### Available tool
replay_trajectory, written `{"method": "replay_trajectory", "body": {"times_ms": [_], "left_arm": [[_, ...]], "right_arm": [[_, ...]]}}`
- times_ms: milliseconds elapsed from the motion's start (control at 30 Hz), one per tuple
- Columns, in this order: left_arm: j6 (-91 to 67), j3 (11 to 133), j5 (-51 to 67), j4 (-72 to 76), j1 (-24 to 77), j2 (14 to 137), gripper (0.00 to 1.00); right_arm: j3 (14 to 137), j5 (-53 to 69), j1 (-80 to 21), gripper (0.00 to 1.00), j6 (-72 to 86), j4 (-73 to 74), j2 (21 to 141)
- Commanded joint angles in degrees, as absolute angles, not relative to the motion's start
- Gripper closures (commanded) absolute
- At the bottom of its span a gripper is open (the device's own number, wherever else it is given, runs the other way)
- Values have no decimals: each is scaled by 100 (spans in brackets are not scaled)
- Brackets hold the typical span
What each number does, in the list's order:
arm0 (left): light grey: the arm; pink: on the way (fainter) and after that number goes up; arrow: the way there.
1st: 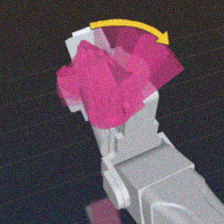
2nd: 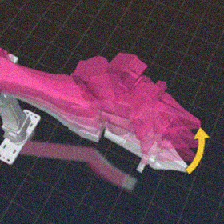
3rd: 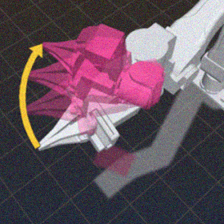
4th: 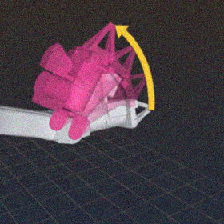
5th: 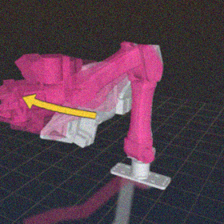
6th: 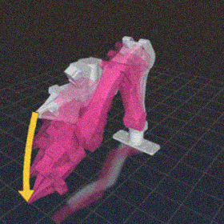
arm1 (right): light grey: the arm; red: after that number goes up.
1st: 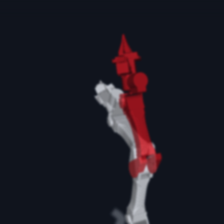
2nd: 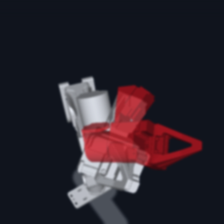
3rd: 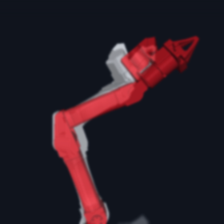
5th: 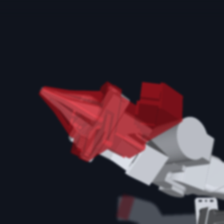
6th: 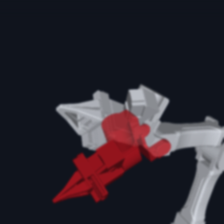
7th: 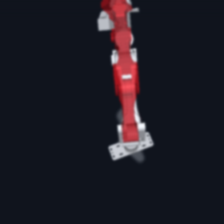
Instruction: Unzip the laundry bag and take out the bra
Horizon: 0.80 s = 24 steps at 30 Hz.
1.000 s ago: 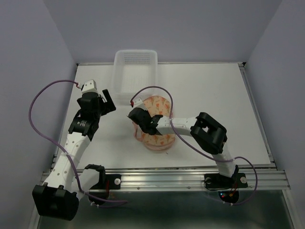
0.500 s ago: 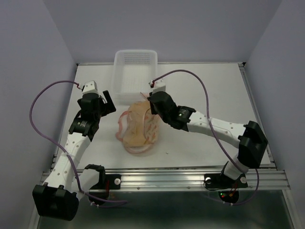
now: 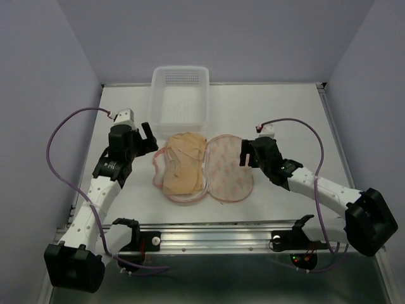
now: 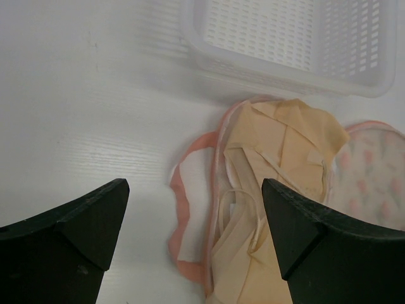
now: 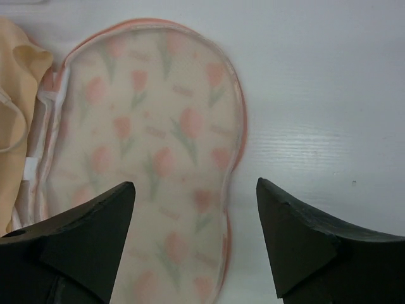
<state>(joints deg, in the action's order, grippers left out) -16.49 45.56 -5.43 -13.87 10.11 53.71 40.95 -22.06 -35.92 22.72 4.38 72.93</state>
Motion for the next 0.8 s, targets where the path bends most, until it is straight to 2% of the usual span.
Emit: {"method": "replay_trajectory", "body": {"times_ms": [0,33,133,267,300,400,500,633,767], "left_arm": [[-1660,4386,508,-1125,993,5387,1],[-1739,4351,954,-1142,1002,5414,1],[-2266,4080,1335,-1003,1237,5406,1],[-3031,3675,766,-660,2090,5160,1],[-3189,3578,634,-616,2248,5133,1],[-3786,3061,335,-405,2592,5063,1],[-4025,2752,176,-352,2689,4992,1],[-4166,2654,62,-448,2821,4878,1],[-4245,2725,-648,-947,2856,4773,1]], "right_arm": [[3798,-2354,-3533,10,2514,245,6593],[3779,-2364,-3533,8,2496,298,6322],[3753,-1839,-3533,0,2321,369,5986],[3744,-109,-3533,0,2162,71,6071],[3727,695,-3533,0,2310,-234,6204],[3446,1736,-3585,0,2853,-1277,6704],[3182,1960,-3656,0,3189,-2045,7231],[3155,1907,-3656,0,3129,-2188,7576],[3059,1925,-3656,0,3146,-2399,7848]]}}
